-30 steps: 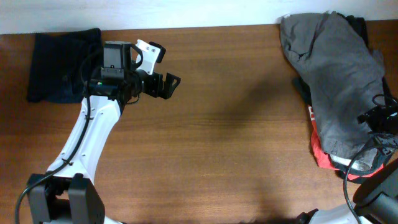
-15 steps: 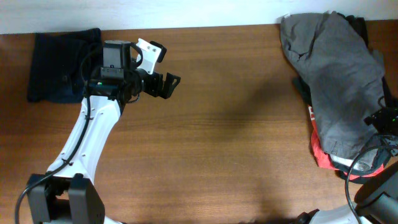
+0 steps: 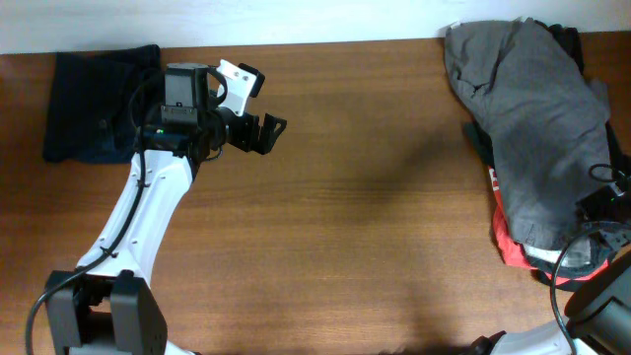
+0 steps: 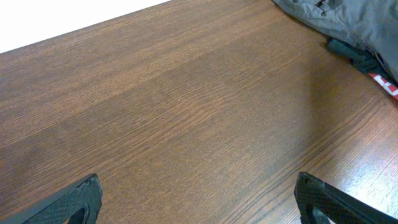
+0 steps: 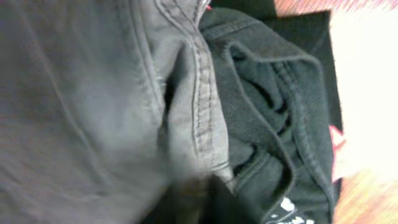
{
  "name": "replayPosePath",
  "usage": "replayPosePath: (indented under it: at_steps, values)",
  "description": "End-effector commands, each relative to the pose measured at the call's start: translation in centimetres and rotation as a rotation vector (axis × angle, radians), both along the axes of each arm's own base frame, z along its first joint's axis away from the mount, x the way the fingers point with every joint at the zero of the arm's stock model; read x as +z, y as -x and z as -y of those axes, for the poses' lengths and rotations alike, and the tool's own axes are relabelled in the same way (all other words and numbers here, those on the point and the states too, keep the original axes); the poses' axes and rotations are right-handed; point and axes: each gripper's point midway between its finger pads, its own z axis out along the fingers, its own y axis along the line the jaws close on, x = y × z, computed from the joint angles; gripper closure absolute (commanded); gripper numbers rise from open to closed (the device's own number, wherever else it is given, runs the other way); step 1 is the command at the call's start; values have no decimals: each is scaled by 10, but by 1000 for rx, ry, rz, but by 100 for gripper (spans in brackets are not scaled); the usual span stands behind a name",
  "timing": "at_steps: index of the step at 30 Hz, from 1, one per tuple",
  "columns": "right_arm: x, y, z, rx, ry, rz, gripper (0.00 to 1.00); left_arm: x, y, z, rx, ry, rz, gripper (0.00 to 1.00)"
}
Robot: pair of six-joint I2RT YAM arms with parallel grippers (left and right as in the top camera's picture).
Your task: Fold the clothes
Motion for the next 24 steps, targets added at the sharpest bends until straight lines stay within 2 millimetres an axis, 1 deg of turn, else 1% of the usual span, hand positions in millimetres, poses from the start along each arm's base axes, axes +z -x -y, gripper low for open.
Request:
replayPosePath:
  at_steps: [1,3,5,7,9,11,13,15,17,18,21,24]
  values:
    - [0,-13,-10,17,-63,77,96,9,-5,5,-28,1,37,2]
    - [9,-32,-21,118,-109,184,96,12,-8,5,-28,3,55,2]
    - [23,-49,-31,196,-140,274,96,20,-11,5,-28,7,89,2]
    - [43,-66,-41,269,-154,357,96,36,-15,6,-28,15,145,1]
    - [69,-83,-56,365,-158,438,96,57,-17,7,-30,25,209,1]
    - [100,-100,-74,465,-144,500,96,80,-16,8,-36,38,274,1]
    - [125,-112,-93,542,-121,524,96,102,-14,7,-34,43,332,1]
    - [149,-126,-117,628,-99,548,96,124,-11,3,-16,38,394,1]
    - [171,-140,-145,714,-86,579,96,141,-9,-6,32,14,442,1]
    - [183,-149,-166,774,-81,599,96,150,-8,-15,79,-11,466,1]
    - [202,-165,-218,912,-79,640,96,165,-5,-38,197,-76,503,1]
    - [210,-173,-272,1044,-89,675,96,177,2,-56,286,-125,520,1]
